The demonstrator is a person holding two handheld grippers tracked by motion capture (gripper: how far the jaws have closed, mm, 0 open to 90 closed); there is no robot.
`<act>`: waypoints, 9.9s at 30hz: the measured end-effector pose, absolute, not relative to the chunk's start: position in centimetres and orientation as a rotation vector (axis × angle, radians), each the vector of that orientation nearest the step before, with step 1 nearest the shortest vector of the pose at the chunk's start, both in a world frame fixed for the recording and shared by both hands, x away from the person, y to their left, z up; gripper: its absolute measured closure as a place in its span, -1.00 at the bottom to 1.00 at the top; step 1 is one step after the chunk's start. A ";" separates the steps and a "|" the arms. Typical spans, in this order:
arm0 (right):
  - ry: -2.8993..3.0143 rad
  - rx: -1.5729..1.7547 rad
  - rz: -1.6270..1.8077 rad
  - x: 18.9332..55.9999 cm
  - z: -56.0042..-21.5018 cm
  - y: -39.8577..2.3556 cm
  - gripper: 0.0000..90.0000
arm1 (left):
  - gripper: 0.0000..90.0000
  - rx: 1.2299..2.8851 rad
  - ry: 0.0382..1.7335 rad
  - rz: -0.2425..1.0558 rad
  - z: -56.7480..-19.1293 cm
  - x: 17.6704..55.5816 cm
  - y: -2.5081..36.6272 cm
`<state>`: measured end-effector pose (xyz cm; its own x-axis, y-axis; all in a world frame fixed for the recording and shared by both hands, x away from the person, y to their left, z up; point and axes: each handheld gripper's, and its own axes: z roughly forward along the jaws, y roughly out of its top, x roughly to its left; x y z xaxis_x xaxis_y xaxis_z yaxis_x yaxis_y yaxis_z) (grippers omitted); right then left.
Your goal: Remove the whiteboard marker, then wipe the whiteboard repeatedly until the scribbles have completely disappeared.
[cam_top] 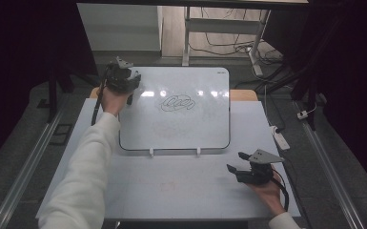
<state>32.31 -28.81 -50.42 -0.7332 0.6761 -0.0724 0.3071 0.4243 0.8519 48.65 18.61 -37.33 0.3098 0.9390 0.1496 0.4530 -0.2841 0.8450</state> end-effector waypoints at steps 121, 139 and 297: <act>2.305 0.863 1.625 34.2 -44.8 -18.2 0.71 | -0.33 1.958 0.969 0.380 -48.9 26.7 18.3; 2.076 0.883 1.600 41.2 -40.2 -19.1 0.71 | -0.36 1.976 1.054 0.400 -51.1 25.8 21.5; 2.165 0.723 1.510 47.3 -43.5 -10.1 0.72 | -0.35 1.955 1.070 0.378 -51.6 26.7 22.2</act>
